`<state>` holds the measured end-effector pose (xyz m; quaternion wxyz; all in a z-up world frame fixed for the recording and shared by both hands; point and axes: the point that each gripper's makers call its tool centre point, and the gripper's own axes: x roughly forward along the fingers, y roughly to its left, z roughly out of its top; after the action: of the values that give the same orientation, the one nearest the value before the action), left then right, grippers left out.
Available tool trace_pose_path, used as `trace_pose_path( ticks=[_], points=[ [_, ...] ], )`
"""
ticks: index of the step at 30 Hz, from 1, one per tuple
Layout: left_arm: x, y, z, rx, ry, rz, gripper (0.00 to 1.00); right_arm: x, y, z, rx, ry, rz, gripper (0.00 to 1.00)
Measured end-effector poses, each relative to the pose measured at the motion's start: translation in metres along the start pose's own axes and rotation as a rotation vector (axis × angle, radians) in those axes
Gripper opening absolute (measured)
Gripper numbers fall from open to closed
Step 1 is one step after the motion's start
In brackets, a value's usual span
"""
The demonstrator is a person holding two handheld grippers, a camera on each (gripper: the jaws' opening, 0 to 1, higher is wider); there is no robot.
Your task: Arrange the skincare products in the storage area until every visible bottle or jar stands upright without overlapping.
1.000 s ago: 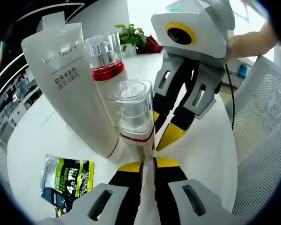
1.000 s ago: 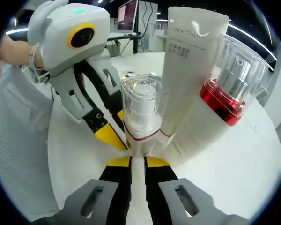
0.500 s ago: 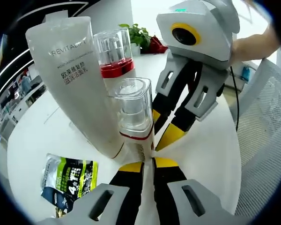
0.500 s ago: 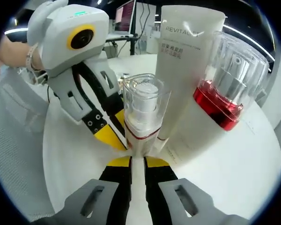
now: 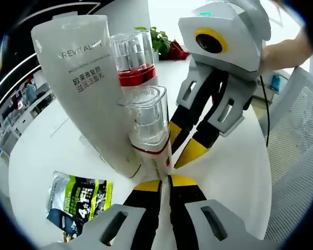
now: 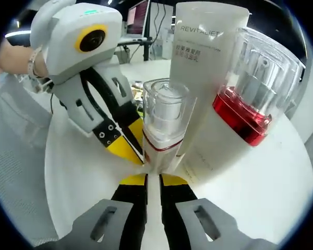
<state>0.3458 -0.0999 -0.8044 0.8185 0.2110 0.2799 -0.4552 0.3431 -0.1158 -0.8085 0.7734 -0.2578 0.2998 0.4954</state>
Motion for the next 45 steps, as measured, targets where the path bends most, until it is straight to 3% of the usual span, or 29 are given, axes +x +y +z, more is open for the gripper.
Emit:
trace_pose_path(
  ticks=[16, 26, 35, 45],
  points=[
    [-0.002, 0.000, 0.002, -0.002, 0.001, -0.002, 0.08, -0.001, -0.005, 0.000, -0.002, -0.005, -0.010, 0.08],
    [-0.016, 0.000, 0.007, 0.001, -0.014, 0.016, 0.10, -0.011, 0.000, 0.004, -0.008, -0.007, -0.010, 0.10],
    [-0.044, -0.005, 0.012, -0.039, -0.046, 0.010, 0.16, -0.029, 0.009, 0.013, -0.007, -0.028, -0.018, 0.14],
    [-0.082, 0.000, 0.013, -0.073, -0.070, 0.060, 0.28, -0.058, 0.015, 0.026, 0.013, -0.071, -0.049, 0.28]
  ],
)
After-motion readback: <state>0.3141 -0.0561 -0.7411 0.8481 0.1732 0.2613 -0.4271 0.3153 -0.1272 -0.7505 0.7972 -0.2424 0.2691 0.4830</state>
